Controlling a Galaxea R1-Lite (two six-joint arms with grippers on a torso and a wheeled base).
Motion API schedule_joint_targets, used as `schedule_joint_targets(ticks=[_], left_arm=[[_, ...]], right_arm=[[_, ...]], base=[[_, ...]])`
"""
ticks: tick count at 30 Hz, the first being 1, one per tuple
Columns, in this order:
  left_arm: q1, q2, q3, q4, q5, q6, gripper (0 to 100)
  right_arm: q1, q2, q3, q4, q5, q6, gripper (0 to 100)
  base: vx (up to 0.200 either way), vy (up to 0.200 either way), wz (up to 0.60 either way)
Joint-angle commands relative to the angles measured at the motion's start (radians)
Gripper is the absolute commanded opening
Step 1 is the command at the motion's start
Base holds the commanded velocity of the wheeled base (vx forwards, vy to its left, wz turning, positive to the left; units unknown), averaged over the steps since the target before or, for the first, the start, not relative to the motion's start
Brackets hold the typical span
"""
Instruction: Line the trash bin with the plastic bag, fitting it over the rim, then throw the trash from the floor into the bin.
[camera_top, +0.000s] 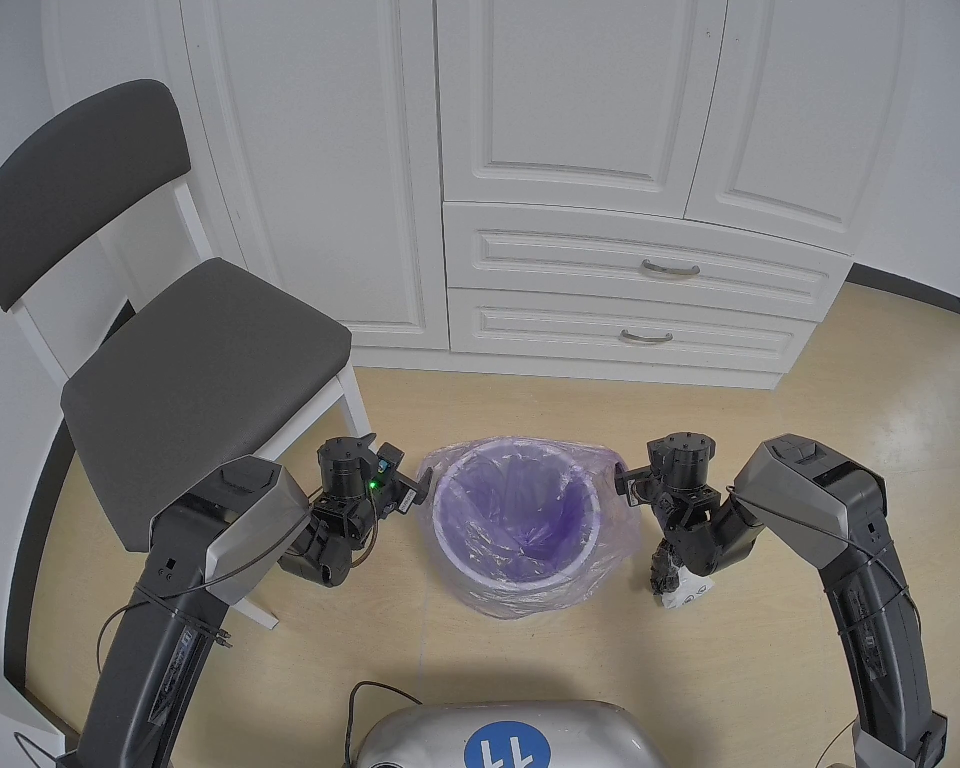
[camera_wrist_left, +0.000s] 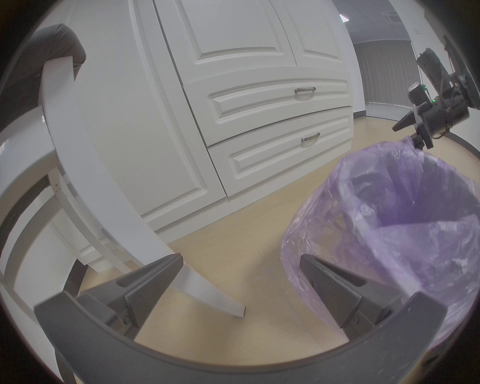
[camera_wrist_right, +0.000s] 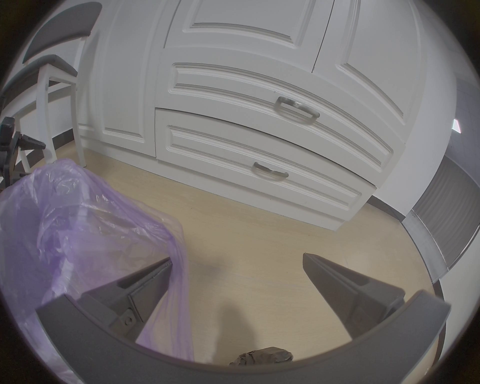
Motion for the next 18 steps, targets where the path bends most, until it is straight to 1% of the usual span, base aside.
schedule_joint_targets(ticks=[1, 10, 14, 18], left_arm=[[0.000, 0.029, -0.008, 0.007, 0.001, 0.002, 100], [0.003, 0.054, -0.056, 0.101, -0.001, 0.002, 100], [0.003, 0.063, -0.077, 0.151, -0.002, 0.002, 100], [0.003, 0.063, -0.088, 0.168, -0.002, 0.002, 100]], right_arm=[[0.000, 0.017, -0.002, 0.001, 0.001, 0.000, 100], [0.000, 0.042, -0.004, 0.018, 0.013, 0.000, 100], [-0.009, 0.040, -0.010, 0.064, 0.015, 0.002, 100], [-0.012, 0.035, -0.021, 0.110, 0.013, 0.005, 100]], base=[[0.000, 0.000, 0.00], [0.000, 0.000, 0.00], [0.000, 0.000, 0.00], [0.000, 0.000, 0.00]])
